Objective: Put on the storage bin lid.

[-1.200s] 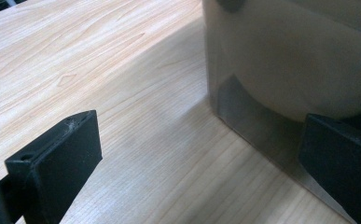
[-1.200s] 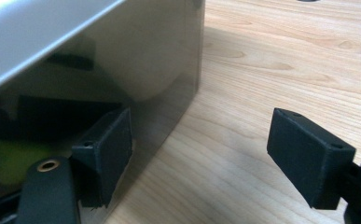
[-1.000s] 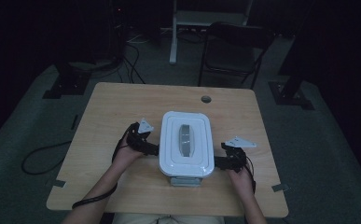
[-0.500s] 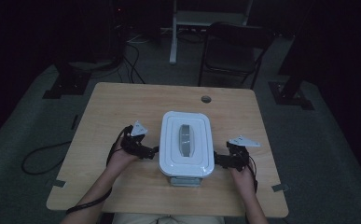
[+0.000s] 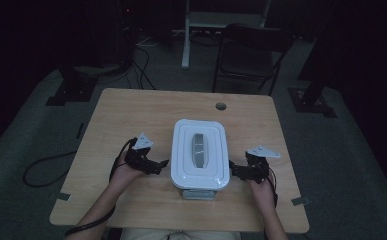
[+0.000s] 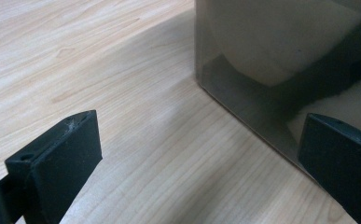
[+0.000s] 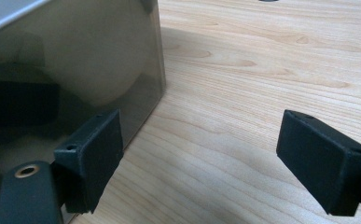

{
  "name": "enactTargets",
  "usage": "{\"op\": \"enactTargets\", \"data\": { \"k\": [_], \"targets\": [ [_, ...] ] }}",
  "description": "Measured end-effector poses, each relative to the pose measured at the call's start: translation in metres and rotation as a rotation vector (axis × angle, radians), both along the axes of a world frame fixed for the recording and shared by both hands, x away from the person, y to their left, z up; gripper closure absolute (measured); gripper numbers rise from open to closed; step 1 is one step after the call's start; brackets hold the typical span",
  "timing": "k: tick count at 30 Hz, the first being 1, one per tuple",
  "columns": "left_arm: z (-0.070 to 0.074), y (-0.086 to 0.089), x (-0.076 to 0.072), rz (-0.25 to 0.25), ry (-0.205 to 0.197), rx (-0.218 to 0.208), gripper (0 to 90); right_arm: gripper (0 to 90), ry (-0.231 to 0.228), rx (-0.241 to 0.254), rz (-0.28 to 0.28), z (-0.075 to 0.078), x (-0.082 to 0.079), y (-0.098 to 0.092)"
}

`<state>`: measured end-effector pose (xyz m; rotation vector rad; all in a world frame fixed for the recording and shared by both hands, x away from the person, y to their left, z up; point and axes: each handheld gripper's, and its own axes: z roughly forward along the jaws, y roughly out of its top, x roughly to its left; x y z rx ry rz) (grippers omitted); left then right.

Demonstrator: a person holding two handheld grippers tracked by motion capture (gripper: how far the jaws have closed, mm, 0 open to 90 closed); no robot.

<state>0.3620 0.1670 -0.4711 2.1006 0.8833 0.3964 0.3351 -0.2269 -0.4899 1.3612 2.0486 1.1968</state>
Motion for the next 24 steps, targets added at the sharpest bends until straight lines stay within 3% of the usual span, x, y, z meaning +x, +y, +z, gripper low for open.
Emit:
{"op": "enactTargets", "data": {
  "k": [10, 24],
  "targets": [
    [-0.004, 0.011, -0.004, 0.011, 0.016, -0.01, 0.5, 14.0, -0.017, 0.006, -0.03, -0.001, -0.003, -0.004],
    [-0.013, 0.037, -0.009, 0.073, 0.037, -0.021, 0.5, 14.0, -0.023, -0.039, -0.094, -0.007, -0.011, -0.016]
  ]
}}
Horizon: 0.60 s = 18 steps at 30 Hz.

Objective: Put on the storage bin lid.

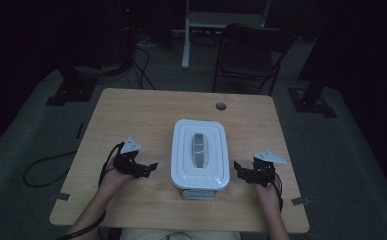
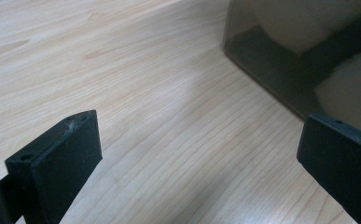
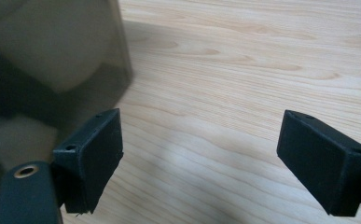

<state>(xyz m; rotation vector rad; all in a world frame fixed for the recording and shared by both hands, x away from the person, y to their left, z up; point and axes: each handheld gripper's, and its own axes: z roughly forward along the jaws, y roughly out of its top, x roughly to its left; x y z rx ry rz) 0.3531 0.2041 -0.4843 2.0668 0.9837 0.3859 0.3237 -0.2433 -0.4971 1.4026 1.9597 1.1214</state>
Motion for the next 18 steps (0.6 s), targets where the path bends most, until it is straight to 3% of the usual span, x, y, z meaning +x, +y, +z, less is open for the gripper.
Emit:
{"op": "enactTargets", "data": {
  "k": [7, 13, 18],
  "targets": [
    [-0.003, 0.013, -0.003, 0.027, 0.001, -0.003, 0.5, 14.0, -0.005, 0.007, -0.049, -0.003, -0.009, -0.012],
    [-0.005, 0.023, -0.007, 0.048, 0.003, 0.003, 0.5, 14.0, -0.016, -0.025, -0.099, -0.003, -0.016, -0.026],
    [-0.009, 0.035, -0.01, 0.077, 0.007, 0.008, 0.5, 14.0, -0.019, -0.022, -0.149, -0.004, -0.024, -0.038]
  ]
}}
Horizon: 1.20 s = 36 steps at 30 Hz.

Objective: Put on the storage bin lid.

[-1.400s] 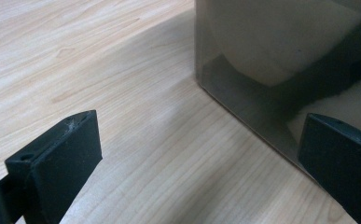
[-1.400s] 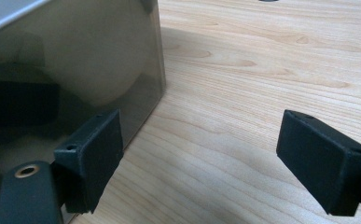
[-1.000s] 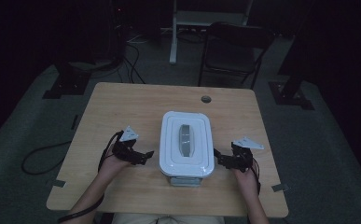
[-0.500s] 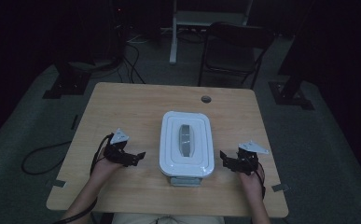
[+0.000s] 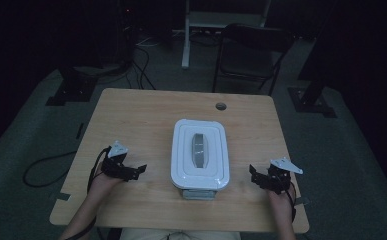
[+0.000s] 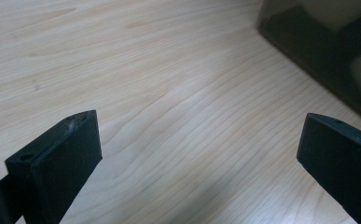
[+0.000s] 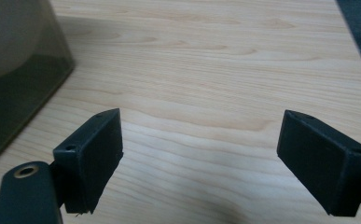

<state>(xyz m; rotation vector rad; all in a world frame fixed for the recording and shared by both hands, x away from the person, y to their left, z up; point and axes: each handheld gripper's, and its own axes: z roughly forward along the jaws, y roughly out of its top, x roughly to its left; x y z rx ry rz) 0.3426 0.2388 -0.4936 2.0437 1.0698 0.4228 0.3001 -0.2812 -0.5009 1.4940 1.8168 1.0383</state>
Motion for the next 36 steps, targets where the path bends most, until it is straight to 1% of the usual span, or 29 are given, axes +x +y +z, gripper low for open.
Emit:
{"op": "enactTargets", "data": {
  "k": [1, 4, 7, 11, 13, 16, 18, 19, 21, 22, 23, 25, 26, 27, 29, 30, 32, 34, 35, 36],
  "targets": [
    [-0.001, 0.003, -0.001, 0.006, 0.003, -0.002, 0.5, 14.0, 0.003, 0.002, -0.007, 0.0, -0.001, -0.002],
    [-0.003, 0.01, -0.002, 0.032, 0.004, 0.004, 0.5, 14.0, 0.013, -0.013, -0.034, -0.003, -0.003, -0.007],
    [-0.006, 0.019, -0.004, 0.058, 0.002, 0.014, 0.5, 14.0, 0.026, -0.011, -0.055, -0.007, -0.005, -0.012],
    [-0.008, 0.033, -0.009, 0.092, 0.006, 0.011, 0.5, 14.0, 0.039, -0.019, -0.077, -0.011, -0.007, -0.018],
    [-0.009, 0.04, -0.012, 0.109, 0.004, 0.002, 0.5, 14.0, 0.046, -0.023, -0.097, -0.013, -0.007, -0.02],
    [-0.011, 0.048, -0.017, 0.143, 0.0, -0.003, 0.5, 14.0, 0.046, -0.018, -0.12, -0.013, -0.008, -0.023],
    [-0.013, 0.053, -0.019, 0.168, -0.001, -0.008, 0.5, 14.0, 0.056, -0.02, -0.128, -0.014, -0.008, -0.025],
    [-0.014, 0.056, -0.02, 0.18, -0.001, -0.008, 0.5, 14.0, 0.062, -0.027, -0.129, -0.015, -0.008, -0.025],
    [-0.015, 0.06, -0.023, 0.198, -0.001, -0.009, 0.5, 14.0, 0.079, -0.06, -0.138, -0.018, -0.007, -0.025],
    [-0.015, 0.062, -0.024, 0.211, -0.001, -0.002, 0.5, 14.0, 0.086, -0.065, -0.141, -0.019, -0.007, -0.026],
    [-0.016, 0.064, -0.025, 0.224, -0.003, 0.003, 0.5, 14.0, 0.094, -0.062, -0.145, -0.02, -0.007, -0.026],
    [-0.016, 0.067, -0.027, 0.243, -0.002, 0.005, 0.5, 14.0, 0.093, -0.056, -0.157, -0.02, -0.007, -0.028],
    [-0.016, 0.069, -0.028, 0.261, -0.004, 0.008, 0.5, 14.0, 0.095, -0.061, -0.168, -0.02, -0.008, -0.028],
    [-0.016, 0.07, -0.029, 0.272, -0.005, 0.015, 0.5, 14.0, 0.096, -0.07, -0.181, -0.02, -0.008, -0.028],
    [-0.017, 0.073, -0.032, 0.295, -0.002, 0.023, 0.5, 14.0, 0.105, -0.113, -0.199, -0.021, -0.009, -0.028],
    [-0.018, 0.074, -0.033, 0.308, -0.005, 0.029, 0.5, 14.0, 0.104, -0.119, -0.203, -0.021, -0.009, -0.029],
    [-0.02, 0.076, -0.035, 0.324, 0.005, 0.05, 0.5, 14.0, 0.111, -0.098, -0.203, -0.023, -0.01, -0.031],
    [-0.021, 0.079, -0.035, 0.346, 0.014, 0.05, 0.5, 14.0, 0.119, -0.083, -0.208, -0.025, -0.009, -0.033],
    [-0.021, 0.079, -0.035, 0.346, 0.014, 0.05, 0.5, 14.0, 0.124, -0.081, -0.21, -0.025, -0.009, -0.034],
    [-0.021, 0.082, -0.035, 0.371, 0.017, 0.047, 0.5, 14.0, 0.126, -0.08, -0.213, -0.025, -0.009, -0.034]
  ]
}}
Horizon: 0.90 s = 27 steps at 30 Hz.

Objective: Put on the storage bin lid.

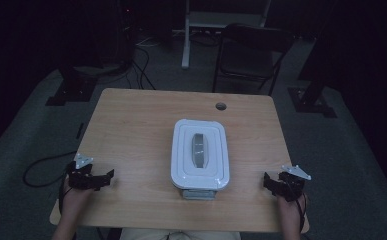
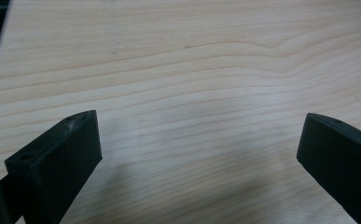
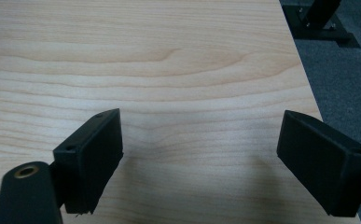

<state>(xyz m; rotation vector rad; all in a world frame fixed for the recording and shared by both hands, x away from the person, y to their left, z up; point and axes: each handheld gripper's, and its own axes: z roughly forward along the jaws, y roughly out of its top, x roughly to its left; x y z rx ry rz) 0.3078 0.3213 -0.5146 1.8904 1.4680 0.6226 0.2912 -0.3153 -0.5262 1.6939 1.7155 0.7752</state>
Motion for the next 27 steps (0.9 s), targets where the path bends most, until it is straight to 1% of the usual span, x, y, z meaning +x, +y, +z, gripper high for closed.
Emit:
{"op": "enactTargets", "data": {
  "k": [3, 4, 7, 9, 10, 12, 13, 15, 17, 19, 24, 27],
  "targets": [
    [-0.0017, 0.0022, 0.001, 0.007, 0.009, -0.001, 0.5, 14.0, 0.006, -0.006, -0.014, -0.0007, 0.0005, 0.0009],
    [-0.0024, 0.0025, 0.0013, 0.008, 0.017, 0.005, 0.5, 14.0, 0.01, -0.008, -0.021, -0.0008, 0.0007, 0.001],
    [-0.0049, 0.0027, 0.0023, 0.017, 0.025, 0.015, 0.5, 14.0, 0.03, -0.013, -0.041, -0.0015, 0.0012, -0.0002],
    [-0.006, 0.003, 0.0032, 0.014, 0.035, 0.017, 0.5, 13.8, 0.044, 0.0, -0.05, -0.0019, 0.0014, -0.0019],
    [-0.0069, 0.0028, 0.0035, 0.013, 0.033, 0.019, 0.5, 13.1, 0.047, 0.007, -0.063, -0.002, 0.0014, -0.0028],
    [-0.0083, 0.0021, 0.0048, 0.004, 0.052, 0.036, 0.5, 12.8, 0.055, 0.029, -0.075, -0.0023, 0.0014, -0.0051],
    [-0.0084, 0.0015, 0.0052, 0.006, 0.058, 0.041, 0.5, 12.7, 0.055, 0.03, -0.084, -0.0024, 0.0013, -0.0054],
    [-0.0089, 0.0012, 0.0065, 0.003, 0.068, 0.043, 0.5, 12.8, 0.056, 0.029, -0.085, -0.0024, 0.0012, -0.0057],
    [-0.0091, 0.0002, 0.0075, 0.002, 0.07, 0.055, 0.5, 12.8, 0.055, 0.03, -0.08, -0.0024, 0.0012, -0.0055],
    [-0.0091, 0.0003, 0.0088, 0.001, 0.07, 0.056, 0.5, 12.8, 0.055, 0.031, -0.08, -0.0024, 0.0013, -0.0056],
    [-0.0091, 0.0002, 0.0095, 0.014, 0.071, 0.056, 0.5, 12.7, 0.056, 0.031, -0.081, -0.0025, 0.0016, -0.0056],
    [-0.0092, -0.0012, 0.0094, 0.033, 0.069, 0.053, 0.5, 12.7, 0.056, 0.032, -0.081, -0.0025, 0.0017, -0.0056]
  ]
}}
